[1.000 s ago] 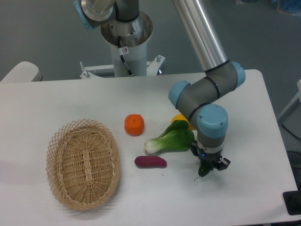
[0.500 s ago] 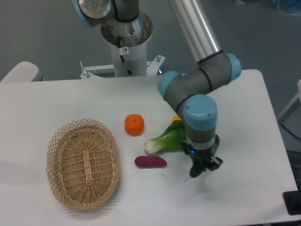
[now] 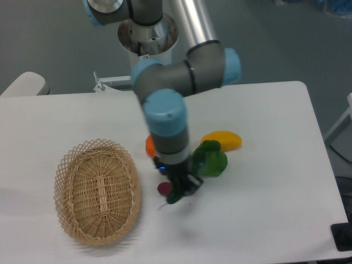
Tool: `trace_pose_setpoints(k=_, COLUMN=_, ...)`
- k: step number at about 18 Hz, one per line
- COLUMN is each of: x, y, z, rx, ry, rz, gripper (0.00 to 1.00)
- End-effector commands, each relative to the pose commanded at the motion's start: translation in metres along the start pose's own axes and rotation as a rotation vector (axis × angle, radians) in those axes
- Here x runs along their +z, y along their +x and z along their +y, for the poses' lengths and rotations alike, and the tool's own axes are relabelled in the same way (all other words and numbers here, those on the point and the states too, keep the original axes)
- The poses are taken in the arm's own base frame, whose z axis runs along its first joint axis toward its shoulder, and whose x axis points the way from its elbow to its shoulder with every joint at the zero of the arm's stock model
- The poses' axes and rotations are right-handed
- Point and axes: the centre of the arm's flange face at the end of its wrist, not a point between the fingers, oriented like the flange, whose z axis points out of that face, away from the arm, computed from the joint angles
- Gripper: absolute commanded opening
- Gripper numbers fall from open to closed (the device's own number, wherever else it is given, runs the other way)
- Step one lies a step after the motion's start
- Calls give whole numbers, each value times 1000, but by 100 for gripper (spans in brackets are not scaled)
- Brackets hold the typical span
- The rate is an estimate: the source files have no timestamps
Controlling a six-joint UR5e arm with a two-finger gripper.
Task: Pick up the cucumber from the table
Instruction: 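Lift the cucumber and carry it over the wicker basket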
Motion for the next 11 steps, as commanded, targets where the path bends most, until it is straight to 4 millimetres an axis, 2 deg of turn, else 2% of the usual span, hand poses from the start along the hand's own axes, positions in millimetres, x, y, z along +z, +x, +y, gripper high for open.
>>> trace_pose_setpoints(k=4, x=-16, y=11, z=-5, rx=-4, ry=18, rz=8, gripper=24)
trace_pose_setpoints(k=11, x=-19, y=7, z=1, rx=-3, ry=9, rz=17, gripper=24)
